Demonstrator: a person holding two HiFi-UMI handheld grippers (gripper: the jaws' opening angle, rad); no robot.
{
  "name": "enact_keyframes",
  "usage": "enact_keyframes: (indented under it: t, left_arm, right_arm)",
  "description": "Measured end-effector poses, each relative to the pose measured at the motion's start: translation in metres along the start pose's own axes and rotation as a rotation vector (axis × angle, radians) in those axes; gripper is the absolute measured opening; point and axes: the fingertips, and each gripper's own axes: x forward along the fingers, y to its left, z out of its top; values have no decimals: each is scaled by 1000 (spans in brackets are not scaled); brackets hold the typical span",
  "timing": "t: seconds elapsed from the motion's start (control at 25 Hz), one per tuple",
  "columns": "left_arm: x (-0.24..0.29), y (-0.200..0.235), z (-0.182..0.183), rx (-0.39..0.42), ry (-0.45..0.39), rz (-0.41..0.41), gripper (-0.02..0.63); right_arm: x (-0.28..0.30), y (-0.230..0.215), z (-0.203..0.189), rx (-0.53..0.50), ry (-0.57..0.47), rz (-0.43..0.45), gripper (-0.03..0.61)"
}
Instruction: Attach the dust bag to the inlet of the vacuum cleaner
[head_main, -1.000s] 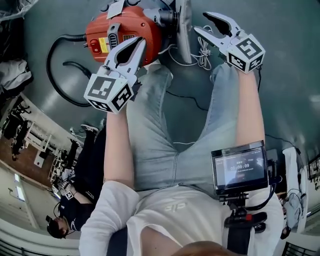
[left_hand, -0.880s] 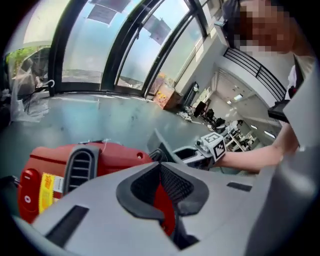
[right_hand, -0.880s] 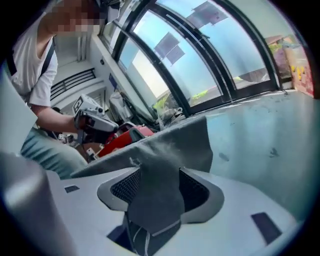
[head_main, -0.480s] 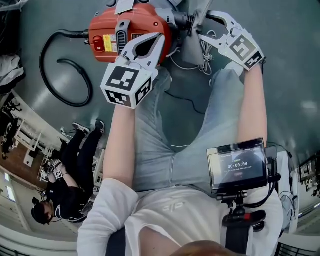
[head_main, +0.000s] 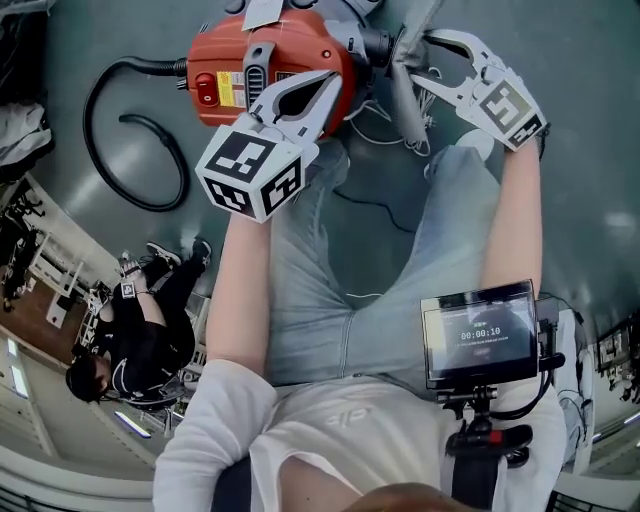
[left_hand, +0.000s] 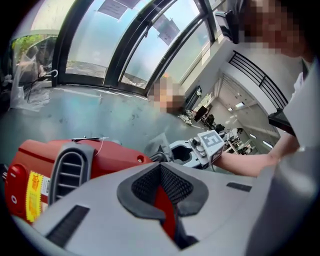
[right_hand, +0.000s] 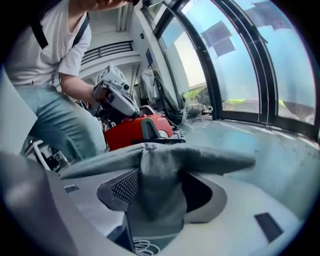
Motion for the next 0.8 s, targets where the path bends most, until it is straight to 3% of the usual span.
enact_keyframes:
  t: [0.4,0.52,0.72,0.8]
  left_arm:
    - [-7,0,2,-9,-11,-2,5]
    - [-5,-3,2,-1,-9,-8,5]
    - [-7,-1,1,3,-19,-2,5]
    - [-7,-1,2,-1,-18,-8,5]
  right_arm:
    - [15,5,-3,-73,41,52,252]
    - [10,3,-7,-74,50,33,250]
    - [22,9,-4,-306,287,-23,252]
    - [19,9,-3,-345,347,-31,253]
